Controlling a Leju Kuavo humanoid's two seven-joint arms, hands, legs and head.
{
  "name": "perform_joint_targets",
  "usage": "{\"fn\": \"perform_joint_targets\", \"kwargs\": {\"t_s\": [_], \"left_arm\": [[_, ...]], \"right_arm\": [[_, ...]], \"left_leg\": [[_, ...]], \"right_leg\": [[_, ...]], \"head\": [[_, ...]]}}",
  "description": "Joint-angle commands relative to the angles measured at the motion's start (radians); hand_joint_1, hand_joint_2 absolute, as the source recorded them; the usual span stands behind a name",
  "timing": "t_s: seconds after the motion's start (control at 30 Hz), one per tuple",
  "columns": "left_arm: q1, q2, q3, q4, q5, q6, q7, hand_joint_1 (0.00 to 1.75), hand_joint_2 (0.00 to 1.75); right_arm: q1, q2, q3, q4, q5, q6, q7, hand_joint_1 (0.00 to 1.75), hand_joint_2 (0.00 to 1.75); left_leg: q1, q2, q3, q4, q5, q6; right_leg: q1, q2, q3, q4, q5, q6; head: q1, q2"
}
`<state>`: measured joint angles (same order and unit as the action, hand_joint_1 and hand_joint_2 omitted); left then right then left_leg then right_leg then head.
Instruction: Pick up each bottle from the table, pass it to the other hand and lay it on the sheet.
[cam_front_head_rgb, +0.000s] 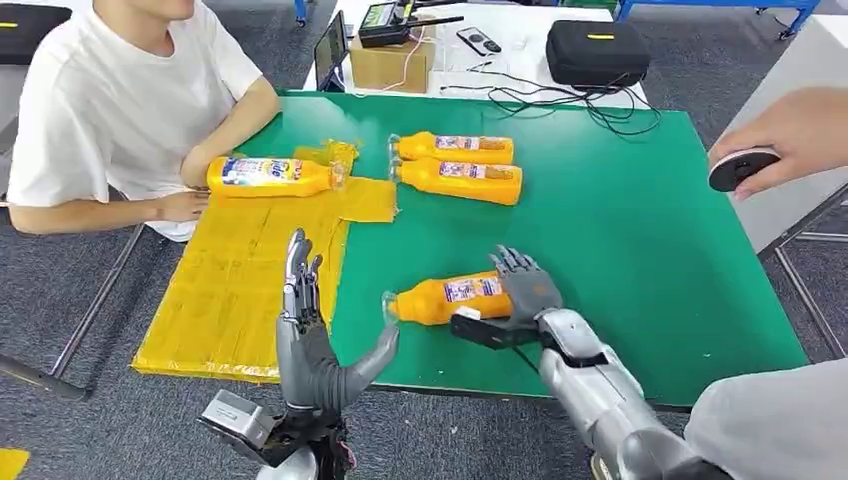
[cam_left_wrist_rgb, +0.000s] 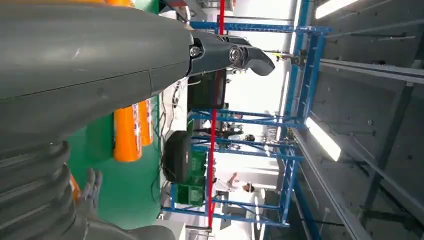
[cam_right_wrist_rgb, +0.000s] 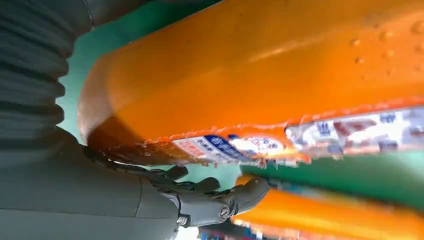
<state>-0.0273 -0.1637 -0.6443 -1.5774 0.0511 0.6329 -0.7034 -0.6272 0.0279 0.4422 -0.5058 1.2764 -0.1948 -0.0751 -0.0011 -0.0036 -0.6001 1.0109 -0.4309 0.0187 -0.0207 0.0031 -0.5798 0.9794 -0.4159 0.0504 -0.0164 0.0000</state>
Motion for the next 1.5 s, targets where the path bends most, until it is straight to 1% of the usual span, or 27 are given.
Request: {"fn": "perform_joint_targets", "kwargs": {"t_s": [0.03,0.07,0.1,0.13,0.17,0.23,0.27,0.3,0.33,0.4,0.43,0.67,0.93,1.0,1.03,1.07,1.1,1.13,1.2,1.23,1.27,1.3,1.33,1.37,1.4,1.5], "left_arm": [[-0.036,0.031,-0.032,0.051,0.007,0.003,0.005,0.0,1.75],[-0.036,0.031,-0.033,0.052,0.005,0.002,0.005,0.0,1.75],[-0.037,0.031,-0.033,0.052,0.005,0.001,0.005,0.0,1.75],[-0.039,0.031,-0.035,0.056,0.007,-0.002,0.005,0.0,1.75],[-0.04,0.031,-0.035,0.061,0.009,-0.004,0.005,0.0,1.75],[-0.04,0.031,-0.035,0.061,0.009,-0.005,0.005,0.0,1.75],[-0.043,0.031,-0.036,0.069,0.011,-0.007,0.005,0.0,1.75],[-0.045,0.03,-0.037,0.074,0.013,-0.009,0.005,0.0,1.75],[-0.046,0.029,-0.037,0.076,0.013,-0.008,0.005,0.0,1.75],[-0.048,0.023,-0.034,0.078,0.012,-0.005,0.006,0.0,1.75],[-0.049,0.016,-0.029,0.081,0.008,-0.005,0.005,0.0,1.75],[-0.049,0.015,-0.028,0.081,0.006,-0.004,0.005,0.0,1.75],[-0.048,0.014,-0.027,0.082,0.004,-0.004,0.006,0.0,1.75],[-0.044,0.013,-0.024,0.077,0.0,-0.005,0.01,0.0,1.75],[-0.042,0.013,-0.022,0.074,-0.003,-0.005,0.011,0.0,1.75],[-0.045,0.018,-0.025,0.075,-0.003,-0.011,0.012,0.0,1.75],[-0.05,0.025,-0.03,0.086,0.016,-0.029,0.019,0.0,1.75],[-0.048,0.026,-0.027,0.094,0.031,-0.037,0.022,0.0,1.75],[-0.028,0.026,0.01,0.09,0.111,-0.09,0.069,0.0,1.75],[-0.024,0.025,0.03,0.089,0.134,-0.101,0.082,0.0,1.75],[-0.024,0.023,0.045,0.094,0.143,-0.104,0.085,0.0,1.75],[-0.024,0.02,0.064,0.103,0.173,-0.121,0.1,0.0,1.75],[-0.021,0.019,0.073,0.103,0.185,-0.126,0.106,0.0,1.75],[-0.002,0.015,0.098,0.094,0.192,-0.115,0.101,0.0,1.75],[0.022,0.012,0.123,0.072,0.189,-0.094,0.084,0.0,1.75],[0.073,0.007,0.153,0.02,0.166,0.006,0.023,0.0,1.75]], "right_arm": [[-0.065,0.021,0.128,0.132,0.004,0.028,0.051,0.0,1.75],[-0.068,0.027,0.134,0.134,-0.002,0.012,0.05,0.0,1.75],[-0.07,0.028,0.143,0.136,-0.005,0.008,0.041,0.03,1.75],[-0.07,0.028,0.147,0.133,-0.012,-0.001,0.03,0.26,1.75],[-0.066,0.03,0.144,0.136,-0.02,0.004,0.028,1.38,1.75],[-0.064,0.031,0.144,0.138,-0.02,0.005,0.028,1.38,1.75],[-0.067,0.033,0.149,0.148,-0.022,0.029,0.031,1.47,1.75],[-0.071,0.034,0.149,0.157,-0.031,0.06,0.038,1.66,1.75],[-0.072,0.035,0.149,0.164,-0.043,0.092,0.048,1.73,1.75],[-0.086,0.036,0.168,0.186,-0.043,0.172,0.082,1.75,1.75],[-0.09,0.038,0.169,0.19,-0.055,0.213,0.104,1.75,1.75],[-0.091,0.037,0.17,0.19,-0.058,0.219,0.108,1.75,1.75],[-0.092,0.038,0.17,0.19,-0.062,0.227,0.118,1.75,1.75],[-0.088,0.043,0.16,0.183,-0.077,0.223,0.125,1.75,1.75],[-0.074,0.048,0.116,0.163,-0.136,0.195,0.069,1.75,1.75],[-0.051,0.059,0.019,0.145,-0.27,0.205,-0.052,1.75,1.75],[-0.018,0.067,-0.101,0.127,-0.447,0.273,-0.161,1.75,1.75],[0.005,0.064,-0.122,0.101,-0.493,0.268,-0.193,1.75,1.75],[0.04,0.07,-0.104,0.031,-0.52,0.151,-0.205,1.75,1.75],[0.055,0.08,-0.133,-0.002,-0.59,0.159,-0.242,1.75,1.75],[0.077,0.089,-0.172,-0.044,-0.698,0.222,-0.302,1.75,1.75],[0.114,0.1,-0.225,-0.106,-0.848,0.314,-0.352,1.75,1.75],[0.13,0.106,-0.243,-0.135,-0.896,0.335,-0.361,1.75,1.75],[0.175,0.114,-0.255,-0.226,-0.962,0.32,-0.358,1.75,1.75],[0.215,0.111,-0.227,-0.322,-1.013,0.292,-0.324,1.75,1.75],[0.282,0.109,-0.18,-0.497,-1.138,0.208,-0.304,1.75,1.75]], "left_leg": [[0.001,-0.001,0.003,-0.001,0.0,-0.001],[0.0,-0.001,0.003,-0.001,0.0,-0.001],[0.001,-0.001,0.002,-0.001,0.001,-0.001],[0.0,-0.001,0.002,-0.001,0.0,-0.001],[0.0,-0.001,0.002,-0.001,0.0,-0.001],[0.0,-0.001,0.003,-0.001,0.0,-0.001],[0.001,-0.001,0.003,-0.002,0.0,-0.001],[0.001,-0.001,0.003,-0.001,0.0,-0.001],[0.0,-0.001,0.003,-0.001,0.0,-0.001],[0.002,-0.002,0.003,-0.002,0.0,-0.002],[0.0,-0.002,0.003,-0.001,0.0,0.0],[0.001,-0.005,0.004,-0.002,0.001,-0.001],[0.0,-0.004,0.004,-0.001,0.001,0.0],[0.002,-0.004,0.005,-0.002,0.001,-0.001],[0.001,-0.004,0.004,-0.002,0.001,-0.001],[0.001,-0.004,0.004,-0.002,0.001,-0.001],[0.001,-0.005,0.005,-0.002,0.001,-0.001],[0.001,-0.006,0.005,-0.003,0.001,-0.001],[0.002,-0.007,0.007,-0.004,0.001,-0.001],[0.002,-0.001,0.008,-0.003,0.0,-0.001],[0.002,0.003,0.011,-0.003,-0.002,-0.002],[0.001,0.002,0.01,-0.002,-0.002,-0.003],[0.002,0.001,0.009,-0.003,-0.001,-0.004],[0.002,-0.001,0.008,-0.003,-0.001,-0.003],[0.002,-0.002,0.008,-0.002,-0.001,-0.003],[0.003,-0.001,0.005,-0.001,-0.002,-0.003]], "right_leg": [[0.001,-0.002,0.003,-0.002,0.0,-0.002],[0.001,-0.001,0.003,-0.001,0.0,-0.002],[0.001,-0.001,0.003,-0.001,0.001,-0.002],[0.001,0.0,0.003,-0.001,0.001,-0.002],[0.001,0.0,0.003,-0.001,0.001,-0.001],[0.001,-0.001,0.003,-0.001,0.001,-0.001],[0.002,-0.001,0.004,-0.002,0.002,-0.002],[0.001,-0.001,0.004,-0.001,0.001,-0.001],[0.0,-0.001,0.003,-0.001,0.001,-0.001],[0.002,-0.002,0.005,-0.002,0.001,-0.003],[0.0,-0.001,0.004,-0.001,0.001,0.0],[0.002,-0.004,0.006,-0.003,0.001,-0.001],[0.001,-0.002,0.005,-0.001,0.001,0.0],[0.002,-0.003,0.006,-0.003,0.001,-0.002],[0.002,-0.003,0.006,-0.002,0.001,-0.001],[0.001,-0.003,0.006,-0.002,0.001,-0.001],[0.001,-0.003,0.007,-0.003,0.001,-0.001],[0.002,-0.005,0.008,-0.004,0.001,-0.001],[0.002,-0.006,0.009,-0.005,0.001,-0.001],[0.002,-0.001,0.01,-0.005,0.002,-0.001],[0.002,0.004,0.01,-0.004,0.002,-0.001],[0.001,0.004,0.009,-0.003,0.002,-0.001],[0.002,0.003,0.008,-0.004,0.002,-0.003],[0.002,0.002,0.008,-0.003,0.002,-0.002],[0.002,0.001,0.008,-0.003,0.002,-0.002],[0.003,0.002,0.006,-0.002,0.0,-0.003]], "head": [[0.001,0.0],[0.0,0.0],[0.0,0.0],[0.0,0.0],[0.0,0.0],[0.0,0.0],[0.0,0.0],[0.0,0.0],[0.0,0.0],[0.0,0.0],[0.0,0.0],[0.0,0.0],[0.0,0.0],[0.0,0.0],[0.0,0.0],[0.0,0.0],[0.0,0.0],[0.0,0.0],[0.001,0.0],[0.002,0.0],[0.0,0.0],[0.001,0.0],[0.0,0.0],[0.001,0.0],[0.0,0.0],[0.0,0.0]]}}
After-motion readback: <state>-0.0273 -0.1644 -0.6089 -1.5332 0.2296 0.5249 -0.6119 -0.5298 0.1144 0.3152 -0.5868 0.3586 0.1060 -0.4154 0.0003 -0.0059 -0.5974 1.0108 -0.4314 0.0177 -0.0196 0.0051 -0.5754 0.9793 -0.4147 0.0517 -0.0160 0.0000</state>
